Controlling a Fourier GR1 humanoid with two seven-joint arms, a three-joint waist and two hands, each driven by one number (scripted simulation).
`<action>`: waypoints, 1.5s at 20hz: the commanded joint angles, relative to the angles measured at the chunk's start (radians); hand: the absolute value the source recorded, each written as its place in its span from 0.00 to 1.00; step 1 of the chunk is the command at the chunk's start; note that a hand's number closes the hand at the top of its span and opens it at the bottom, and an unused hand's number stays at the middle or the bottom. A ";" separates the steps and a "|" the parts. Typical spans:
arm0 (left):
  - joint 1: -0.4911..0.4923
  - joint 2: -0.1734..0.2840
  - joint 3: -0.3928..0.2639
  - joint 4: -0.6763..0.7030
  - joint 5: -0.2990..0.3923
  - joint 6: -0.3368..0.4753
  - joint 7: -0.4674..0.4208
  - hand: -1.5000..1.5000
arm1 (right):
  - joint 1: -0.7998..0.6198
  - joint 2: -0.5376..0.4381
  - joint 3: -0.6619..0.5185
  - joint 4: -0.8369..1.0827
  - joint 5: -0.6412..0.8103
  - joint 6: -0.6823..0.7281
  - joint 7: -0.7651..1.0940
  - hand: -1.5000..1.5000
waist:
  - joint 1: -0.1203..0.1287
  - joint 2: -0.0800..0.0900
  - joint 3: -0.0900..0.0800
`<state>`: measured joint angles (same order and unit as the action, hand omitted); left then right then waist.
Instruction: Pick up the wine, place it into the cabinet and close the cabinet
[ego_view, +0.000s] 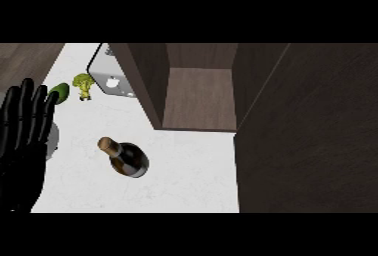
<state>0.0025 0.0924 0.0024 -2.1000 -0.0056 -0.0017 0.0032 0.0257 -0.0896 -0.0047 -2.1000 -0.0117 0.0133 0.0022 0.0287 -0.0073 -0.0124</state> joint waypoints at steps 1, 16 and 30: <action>0.067 -0.067 -0.084 0.017 -0.103 0.043 -0.079 0.00 | 0.021 -0.005 0.018 -0.054 -0.005 0.026 0.012 0.00 | -0.029 0.006 0.012; 0.096 -0.092 -0.705 -0.066 -0.137 0.491 0.153 0.00 | 0.148 -0.059 0.116 -0.257 -0.206 0.173 0.234 0.00 | -0.030 0.005 0.013; -0.074 -0.091 -0.808 -0.130 -0.321 0.733 0.393 0.00 | 0.112 -0.097 0.024 -0.474 -0.354 0.136 0.474 0.00 | -0.036 0.004 0.013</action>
<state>-0.0584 0.0263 -0.7786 -2.2006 -0.3103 0.6948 0.3578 0.0999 -0.1753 0.0511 -2.3975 -0.2706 0.1708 0.3767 -0.0030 -0.0026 0.0002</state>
